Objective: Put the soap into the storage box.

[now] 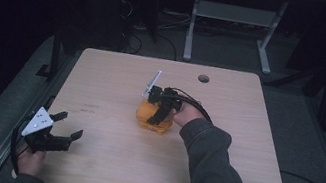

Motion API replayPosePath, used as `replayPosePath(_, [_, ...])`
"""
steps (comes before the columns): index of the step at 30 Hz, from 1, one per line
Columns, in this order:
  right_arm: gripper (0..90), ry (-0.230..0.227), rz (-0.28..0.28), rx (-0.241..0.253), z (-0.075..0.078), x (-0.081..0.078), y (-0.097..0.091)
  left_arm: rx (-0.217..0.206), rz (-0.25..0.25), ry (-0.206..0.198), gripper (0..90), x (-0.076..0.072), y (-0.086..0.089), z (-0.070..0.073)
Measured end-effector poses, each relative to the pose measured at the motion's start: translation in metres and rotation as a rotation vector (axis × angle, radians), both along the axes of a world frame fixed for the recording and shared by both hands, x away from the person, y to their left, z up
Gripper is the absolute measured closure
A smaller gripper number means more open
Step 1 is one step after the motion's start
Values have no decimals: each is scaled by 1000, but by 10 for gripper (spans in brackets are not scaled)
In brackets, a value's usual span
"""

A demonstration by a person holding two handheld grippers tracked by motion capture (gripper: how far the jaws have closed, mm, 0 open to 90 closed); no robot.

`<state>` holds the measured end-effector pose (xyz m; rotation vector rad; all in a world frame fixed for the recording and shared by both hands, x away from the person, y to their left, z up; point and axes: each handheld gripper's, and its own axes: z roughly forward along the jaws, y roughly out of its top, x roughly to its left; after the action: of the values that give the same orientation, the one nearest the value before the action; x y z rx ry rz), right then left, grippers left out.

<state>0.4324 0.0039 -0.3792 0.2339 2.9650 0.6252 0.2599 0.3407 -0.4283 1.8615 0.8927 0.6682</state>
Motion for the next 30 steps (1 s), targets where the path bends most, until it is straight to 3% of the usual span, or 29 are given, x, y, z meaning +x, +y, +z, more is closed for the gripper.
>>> replayPosePath(9, [203,11,-3,-27,-8,1,3,-4,3,2,139,0,0,0])
replayPosePath(20, [200,29,-26,18,-13,3,-3,3,0,-1,139,0,0,0])
replayPosePath(30, [187,52,-41,19,-15,5,-3,-3,1,0,139,0,0,0])
